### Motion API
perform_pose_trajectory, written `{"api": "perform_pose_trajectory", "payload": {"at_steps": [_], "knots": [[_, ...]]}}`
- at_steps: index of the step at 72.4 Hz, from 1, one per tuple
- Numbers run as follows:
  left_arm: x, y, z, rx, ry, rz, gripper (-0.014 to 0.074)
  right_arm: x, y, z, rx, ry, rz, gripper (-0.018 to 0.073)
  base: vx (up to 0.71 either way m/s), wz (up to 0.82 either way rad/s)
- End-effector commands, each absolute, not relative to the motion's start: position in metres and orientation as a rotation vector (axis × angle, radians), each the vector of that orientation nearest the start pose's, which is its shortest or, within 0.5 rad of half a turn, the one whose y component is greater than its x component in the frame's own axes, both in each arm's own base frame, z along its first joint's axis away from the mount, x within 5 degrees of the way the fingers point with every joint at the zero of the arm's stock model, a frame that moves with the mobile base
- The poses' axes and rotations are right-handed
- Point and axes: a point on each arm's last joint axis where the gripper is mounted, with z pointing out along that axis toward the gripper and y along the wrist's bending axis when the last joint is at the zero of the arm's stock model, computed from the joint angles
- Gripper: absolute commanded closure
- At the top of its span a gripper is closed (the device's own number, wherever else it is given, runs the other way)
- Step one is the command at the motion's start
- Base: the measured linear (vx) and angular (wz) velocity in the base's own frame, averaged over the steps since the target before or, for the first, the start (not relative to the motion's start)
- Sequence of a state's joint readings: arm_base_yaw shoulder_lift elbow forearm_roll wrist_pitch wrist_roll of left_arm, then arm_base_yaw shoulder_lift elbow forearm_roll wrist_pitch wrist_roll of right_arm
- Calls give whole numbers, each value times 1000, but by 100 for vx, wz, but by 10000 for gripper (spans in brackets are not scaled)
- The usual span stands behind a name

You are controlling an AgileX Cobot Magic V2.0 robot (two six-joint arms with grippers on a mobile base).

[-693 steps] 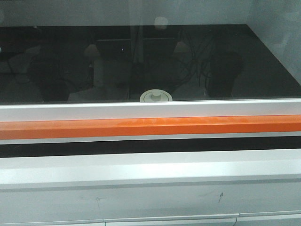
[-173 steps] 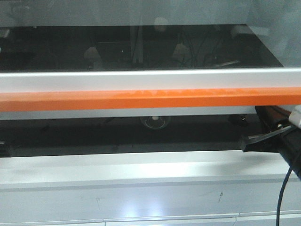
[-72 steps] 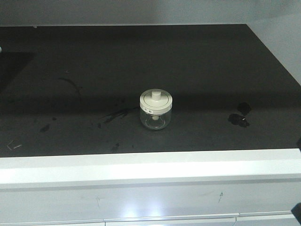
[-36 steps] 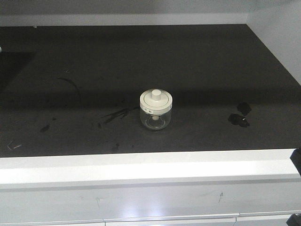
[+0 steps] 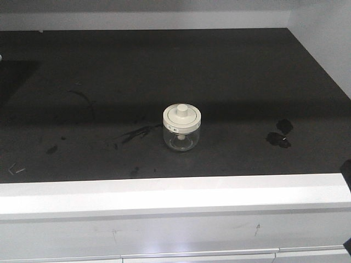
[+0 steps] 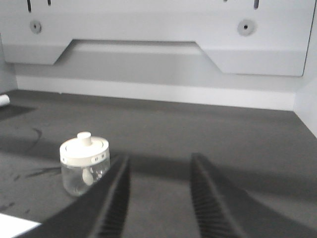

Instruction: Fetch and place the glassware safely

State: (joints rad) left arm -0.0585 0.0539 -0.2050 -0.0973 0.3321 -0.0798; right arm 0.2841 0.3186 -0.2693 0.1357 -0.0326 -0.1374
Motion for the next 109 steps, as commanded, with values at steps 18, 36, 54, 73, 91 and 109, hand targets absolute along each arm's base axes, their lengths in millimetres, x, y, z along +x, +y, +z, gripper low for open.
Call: {"api": "perform_pose_trajectory", "payload": {"at_steps": [18, 36, 54, 73, 91, 109], "knots": [[49, -6, 263, -79, 1581, -224, 603, 135, 38, 339, -199, 1479, 215, 131, 0, 0], [49, -6, 263, -79, 1581, -223, 603, 185, 73, 353, -303, 1451, 244, 131, 0, 0], [49, -6, 263, -79, 1581, -223, 603, 225, 132, 342, -465, 1473, 322, 132, 0, 0], [49, -6, 263, -79, 1581, -223, 603, 276, 163, 332, -384, 1560, 416, 141, 0, 0], [49, -6, 263, -79, 1581, -223, 603, 306, 181, 314, -376, 1595, 423, 141, 0, 0], [49, -6, 263, -79, 1581, -223, 603, 322, 189, 286, -372, 1614, 416, 141, 0, 0]]}}
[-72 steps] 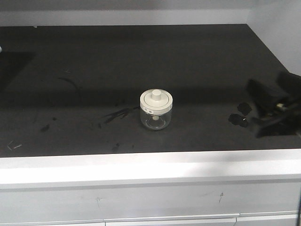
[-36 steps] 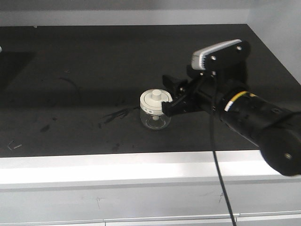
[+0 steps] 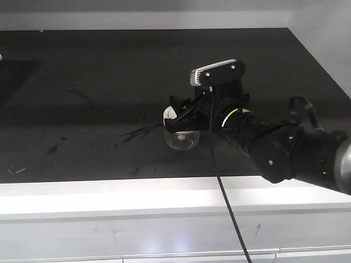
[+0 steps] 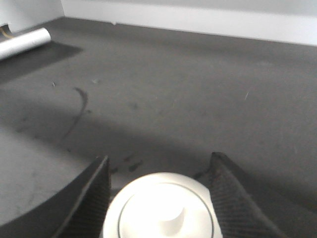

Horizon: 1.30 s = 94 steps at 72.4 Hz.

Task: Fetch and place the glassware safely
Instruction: 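Move the right gripper over the white-lidded glass jar, then close the right gripper on the jar's white lid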

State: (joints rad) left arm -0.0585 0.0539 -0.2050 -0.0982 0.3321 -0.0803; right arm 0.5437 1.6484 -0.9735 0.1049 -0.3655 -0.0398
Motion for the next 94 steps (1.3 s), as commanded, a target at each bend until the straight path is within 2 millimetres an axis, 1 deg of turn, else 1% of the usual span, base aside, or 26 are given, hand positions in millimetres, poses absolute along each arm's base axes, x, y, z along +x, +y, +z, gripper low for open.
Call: {"api": "perform_pose_trajectory", "payload": {"at_steps": [1, 17, 34, 56, 63, 70, 77, 89, 94], "knots": [[49, -6, 263, -79, 1581, -223, 603, 322, 189, 285, -370, 1614, 416, 141, 0, 0], [49, -6, 263, -79, 1581, -223, 603, 331, 194, 271, -360, 1583, 413, 141, 0, 0], [49, -6, 263, -79, 1581, -223, 603, 336, 197, 256, -366, 1609, 406, 145, 0, 0], [49, -6, 263, -79, 1581, -223, 603, 340, 199, 241, -378, 1641, 398, 201, 0, 0], [49, -6, 263, -79, 1581, -223, 603, 340, 200, 239, -380, 1650, 397, 236, 0, 0], [49, -6, 263, -79, 1581, -223, 603, 340, 199, 237, -383, 1660, 396, 293, 0, 0], [49, -6, 263, -79, 1581, -223, 603, 340, 199, 237, -385, 1666, 395, 382, 0, 0], [49, -6, 263, -79, 1581, -223, 603, 340, 199, 236, -387, 1673, 394, 572, 0, 0], [49, -6, 263, -79, 1581, -223, 603, 339, 199, 238, -388, 1677, 394, 569, 0, 0]]}}
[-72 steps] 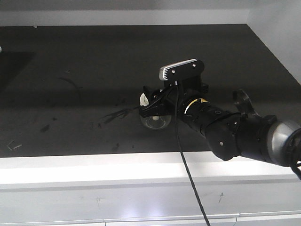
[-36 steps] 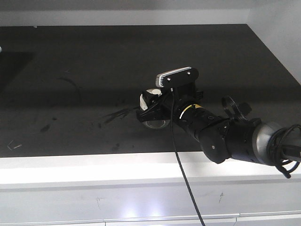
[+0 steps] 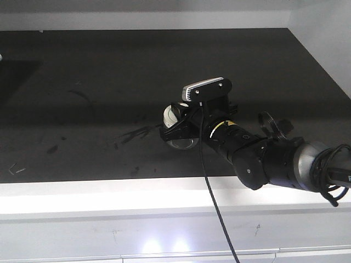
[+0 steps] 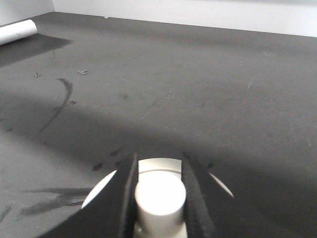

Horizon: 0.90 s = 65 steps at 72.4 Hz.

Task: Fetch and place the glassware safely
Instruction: 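Close the right gripper on the jar's white lid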

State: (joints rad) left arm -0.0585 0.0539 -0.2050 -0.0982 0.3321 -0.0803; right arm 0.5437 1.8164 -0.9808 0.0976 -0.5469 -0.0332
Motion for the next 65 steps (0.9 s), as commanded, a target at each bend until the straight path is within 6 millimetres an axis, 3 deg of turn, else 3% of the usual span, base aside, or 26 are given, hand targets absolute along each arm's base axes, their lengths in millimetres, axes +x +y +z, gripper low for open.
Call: {"api": "perform_pose_trajectory", "payload": {"at_steps": [1, 23, 36, 52, 65], "knots": [[49, -6, 263, -79, 1581, -223, 603, 339, 199, 238, -389, 1678, 394, 568, 0, 0], [49, -6, 263, -79, 1581, -223, 603, 332, 185, 270, -385, 1640, 370, 563, 0, 0], [49, -6, 263, -79, 1581, -223, 603, 317, 171, 296, -379, 1580, 348, 561, 0, 0], [49, -6, 263, -79, 1580, -223, 603, 288, 154, 318, -387, 1521, 334, 560, 0, 0], [49, -6, 263, -79, 1580, -223, 603, 251, 134, 339, -371, 1463, 345, 560, 0, 0]]}}
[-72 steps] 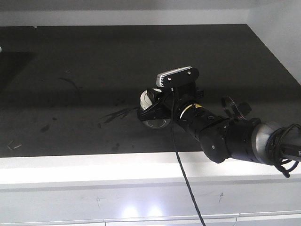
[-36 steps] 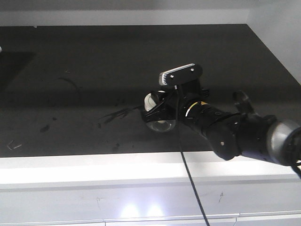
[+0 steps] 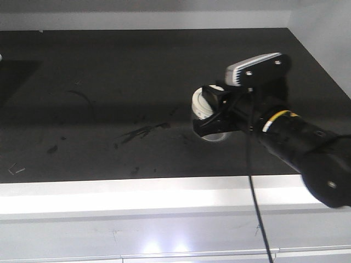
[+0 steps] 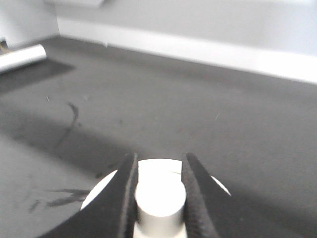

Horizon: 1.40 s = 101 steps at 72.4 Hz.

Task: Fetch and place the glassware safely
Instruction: 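Lift the jar with the right gripper and pull it toward the robot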

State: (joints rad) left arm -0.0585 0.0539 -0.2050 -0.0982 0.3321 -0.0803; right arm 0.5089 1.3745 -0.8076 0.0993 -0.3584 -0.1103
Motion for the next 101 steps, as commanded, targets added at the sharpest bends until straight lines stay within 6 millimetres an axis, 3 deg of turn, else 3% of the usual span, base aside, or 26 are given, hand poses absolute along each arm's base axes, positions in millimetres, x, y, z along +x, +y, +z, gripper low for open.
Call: {"api": "perform_pose_trajectory", "payload": {"at_steps": [1, 26, 47, 59, 78, 101], "knots": [[49, -6, 263, -79, 1580, -223, 603, 248, 132, 341, -368, 1460, 347, 560, 0, 0], [49, -6, 263, -79, 1580, -223, 603, 179, 97, 353, -397, 1509, 362, 560, 0, 0], [49, -6, 263, -79, 1580, -223, 603, 159, 87, 320, -432, 1594, 354, 560, 0, 0], [49, -6, 263, -79, 1580, -223, 603, 153, 94, 308, -478, 1592, 392, 560, 0, 0], [49, -6, 263, -79, 1580, -223, 603, 134, 125, 312, -660, 1455, 518, 560, 0, 0], [49, -6, 263, -79, 1580, -223, 603, 141, 139, 302, -675, 1489, 555, 560, 0, 0]]}}
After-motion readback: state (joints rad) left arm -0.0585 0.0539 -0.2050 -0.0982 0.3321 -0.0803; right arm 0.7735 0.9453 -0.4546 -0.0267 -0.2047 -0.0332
